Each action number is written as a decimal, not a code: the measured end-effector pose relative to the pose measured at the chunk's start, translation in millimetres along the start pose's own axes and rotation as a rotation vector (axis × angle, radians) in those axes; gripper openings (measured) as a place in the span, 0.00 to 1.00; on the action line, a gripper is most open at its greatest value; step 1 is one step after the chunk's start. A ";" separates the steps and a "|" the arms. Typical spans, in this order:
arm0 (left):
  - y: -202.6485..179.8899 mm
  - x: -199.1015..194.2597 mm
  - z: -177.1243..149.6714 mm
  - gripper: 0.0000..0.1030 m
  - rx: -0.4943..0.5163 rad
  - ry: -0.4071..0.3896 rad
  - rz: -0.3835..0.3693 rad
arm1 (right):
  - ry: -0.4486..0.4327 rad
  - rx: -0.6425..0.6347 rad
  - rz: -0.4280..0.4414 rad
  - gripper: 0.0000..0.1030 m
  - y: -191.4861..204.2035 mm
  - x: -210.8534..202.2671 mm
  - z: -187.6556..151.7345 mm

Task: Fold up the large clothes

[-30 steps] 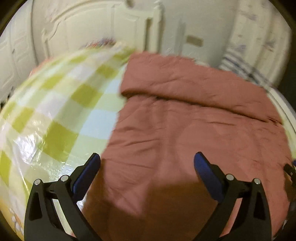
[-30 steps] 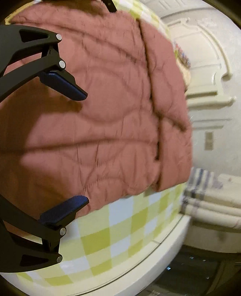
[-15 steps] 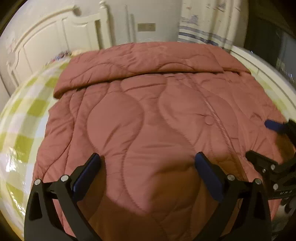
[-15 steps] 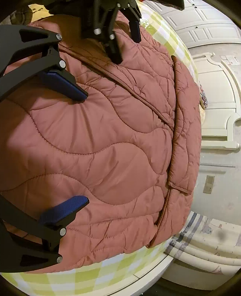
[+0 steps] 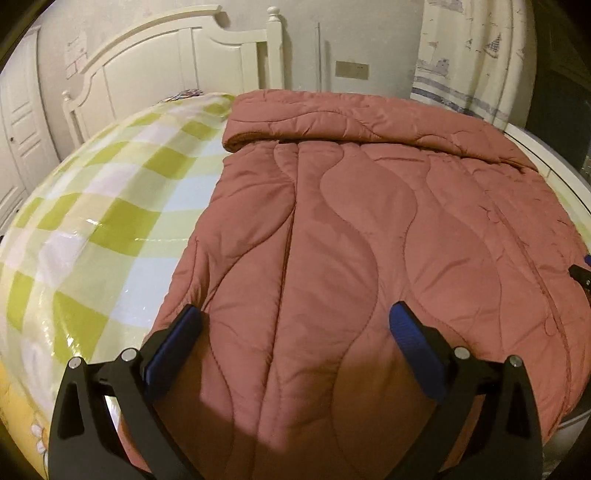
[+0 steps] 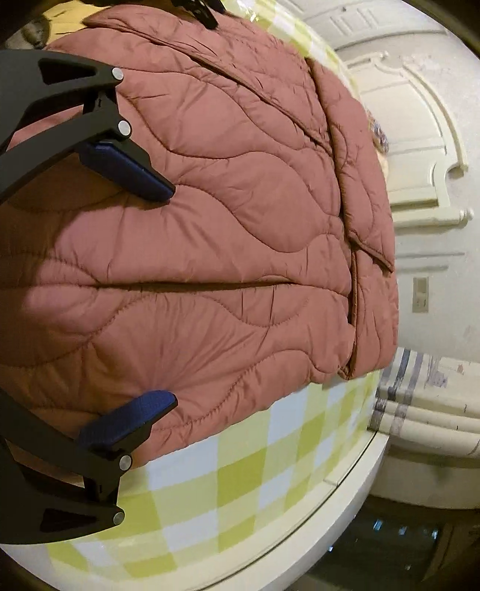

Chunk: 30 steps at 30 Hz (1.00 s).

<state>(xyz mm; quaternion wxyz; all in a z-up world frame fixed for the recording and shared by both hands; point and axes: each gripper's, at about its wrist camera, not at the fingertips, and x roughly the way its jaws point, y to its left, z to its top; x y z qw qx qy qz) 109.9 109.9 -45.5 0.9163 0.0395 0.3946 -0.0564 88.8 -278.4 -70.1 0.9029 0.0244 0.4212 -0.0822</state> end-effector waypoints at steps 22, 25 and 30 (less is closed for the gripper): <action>-10.4 -37.1 -32.0 0.98 0.030 -0.078 -0.097 | -0.142 -0.100 0.074 0.95 30.4 -40.7 -33.3; 15.5 -27.1 -40.1 0.98 -0.029 -0.062 -0.070 | -0.107 0.006 0.066 0.96 -7.7 -28.1 -48.4; 8.1 -31.6 -39.0 0.98 -0.021 -0.053 -0.041 | -0.110 0.009 0.018 0.95 -1.2 -35.1 -50.6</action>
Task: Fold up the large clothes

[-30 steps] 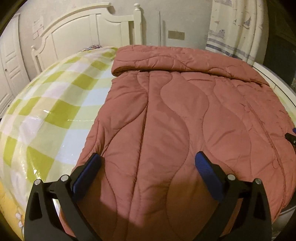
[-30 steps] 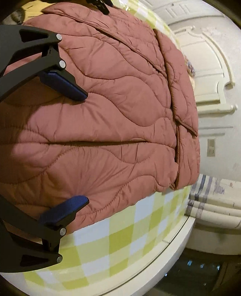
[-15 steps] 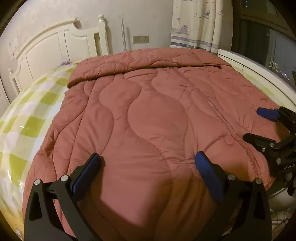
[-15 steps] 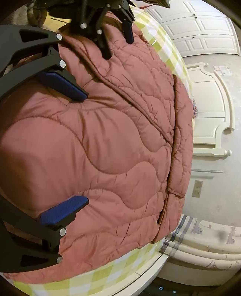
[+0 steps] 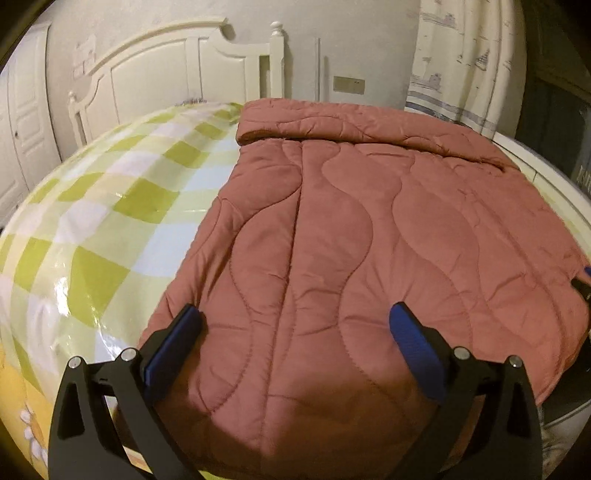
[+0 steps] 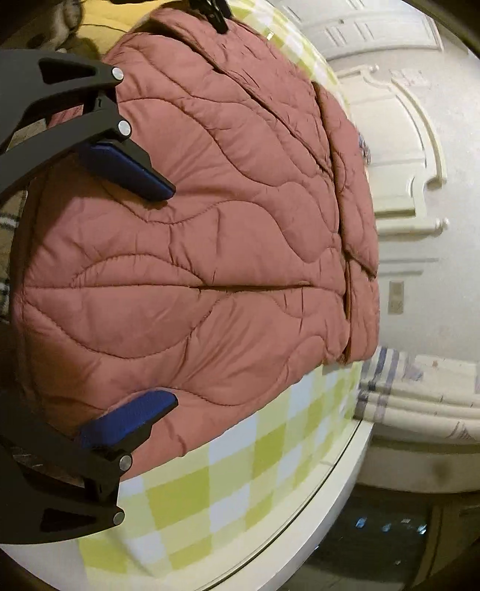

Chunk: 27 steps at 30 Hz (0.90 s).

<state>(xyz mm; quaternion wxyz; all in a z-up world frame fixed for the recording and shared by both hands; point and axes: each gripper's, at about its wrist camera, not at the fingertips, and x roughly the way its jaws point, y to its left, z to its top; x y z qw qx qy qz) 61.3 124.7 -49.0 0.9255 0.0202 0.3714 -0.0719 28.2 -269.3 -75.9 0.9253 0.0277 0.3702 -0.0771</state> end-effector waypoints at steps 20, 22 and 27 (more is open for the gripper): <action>-27.8 -25.2 -18.9 0.98 0.150 -0.067 -0.071 | -0.049 -0.126 0.066 0.95 22.0 -27.6 -13.3; -2.4 -30.5 -18.9 0.98 0.065 -0.084 -0.049 | -0.066 -0.053 0.021 0.95 -9.3 -36.8 -14.8; 55.0 -27.2 -13.7 0.98 -0.128 -0.083 -0.010 | -0.074 0.168 -0.030 0.95 -79.4 -43.1 -17.6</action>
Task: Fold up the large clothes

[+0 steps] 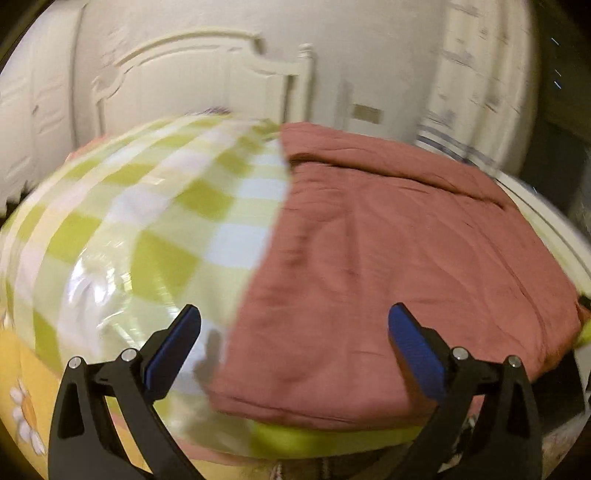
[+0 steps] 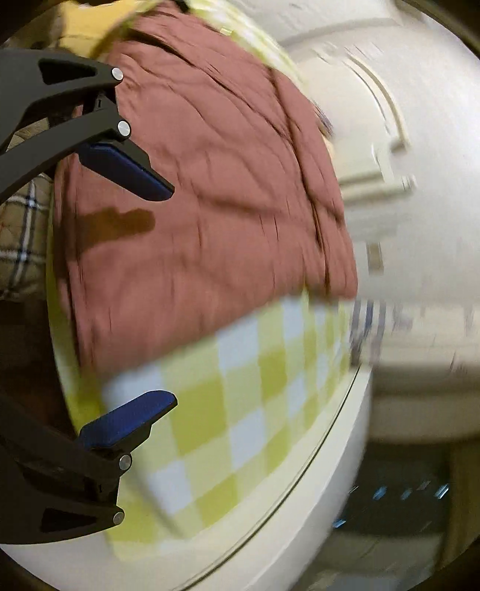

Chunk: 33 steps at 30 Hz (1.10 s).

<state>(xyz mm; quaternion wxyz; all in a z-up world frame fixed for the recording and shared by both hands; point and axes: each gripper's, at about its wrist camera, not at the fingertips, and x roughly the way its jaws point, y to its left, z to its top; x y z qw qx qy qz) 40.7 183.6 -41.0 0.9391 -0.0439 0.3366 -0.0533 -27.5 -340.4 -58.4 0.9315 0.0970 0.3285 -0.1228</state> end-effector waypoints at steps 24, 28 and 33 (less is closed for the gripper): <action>-18.6 -73.0 15.0 0.18 -0.039 -0.034 -0.535 | -0.045 0.039 0.626 0.16 1.1 -77.8 -6.8; -6.5 -159.0 26.8 0.19 -0.030 -0.209 -0.685 | -0.232 0.037 0.741 0.16 -15.5 -163.5 5.7; -8.0 -212.5 59.5 0.25 0.001 -0.362 -0.695 | -0.447 -0.029 0.733 0.16 -2.3 -235.1 49.5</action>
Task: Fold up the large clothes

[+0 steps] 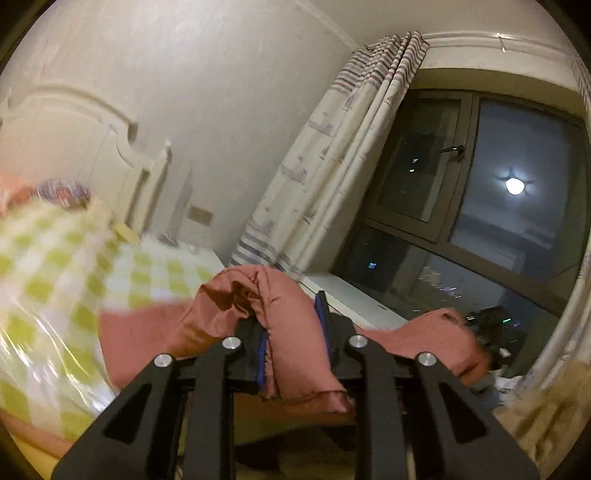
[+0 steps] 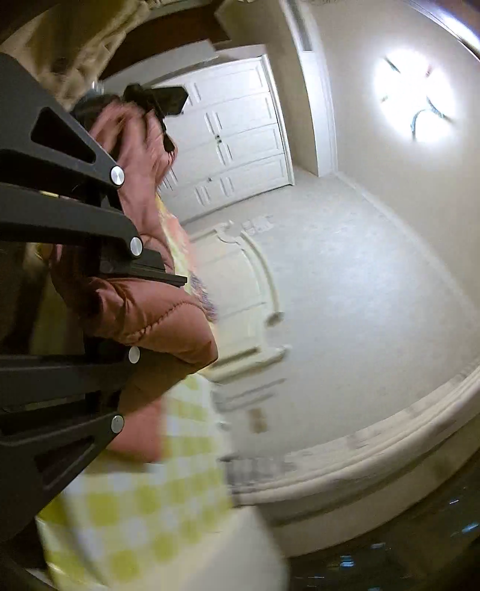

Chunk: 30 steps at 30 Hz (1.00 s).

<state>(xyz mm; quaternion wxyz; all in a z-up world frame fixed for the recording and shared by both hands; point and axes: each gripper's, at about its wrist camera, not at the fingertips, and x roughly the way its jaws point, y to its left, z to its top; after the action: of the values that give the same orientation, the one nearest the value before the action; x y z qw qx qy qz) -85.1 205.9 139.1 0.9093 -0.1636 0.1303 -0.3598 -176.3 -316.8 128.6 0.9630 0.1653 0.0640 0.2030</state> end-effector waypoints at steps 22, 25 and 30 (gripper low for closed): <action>260.5 162.7 -67.3 0.98 -0.804 0.017 0.174 | 0.196 0.752 -0.073 0.96 -209.0 205.0 -66.3; 259.3 159.9 -56.8 0.98 -0.713 0.078 0.238 | 0.275 0.636 -0.205 0.96 -203.9 198.2 -57.9; 251.0 214.3 -49.9 0.98 -0.490 0.401 0.397 | 0.498 0.396 -0.355 0.96 -189.3 229.1 -61.7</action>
<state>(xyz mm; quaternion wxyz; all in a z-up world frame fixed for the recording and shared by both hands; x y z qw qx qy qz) 202.3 219.0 -30.2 0.8517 -0.2741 0.4170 -0.1597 90.3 -367.6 -7.2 0.8876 0.2804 0.3621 0.0506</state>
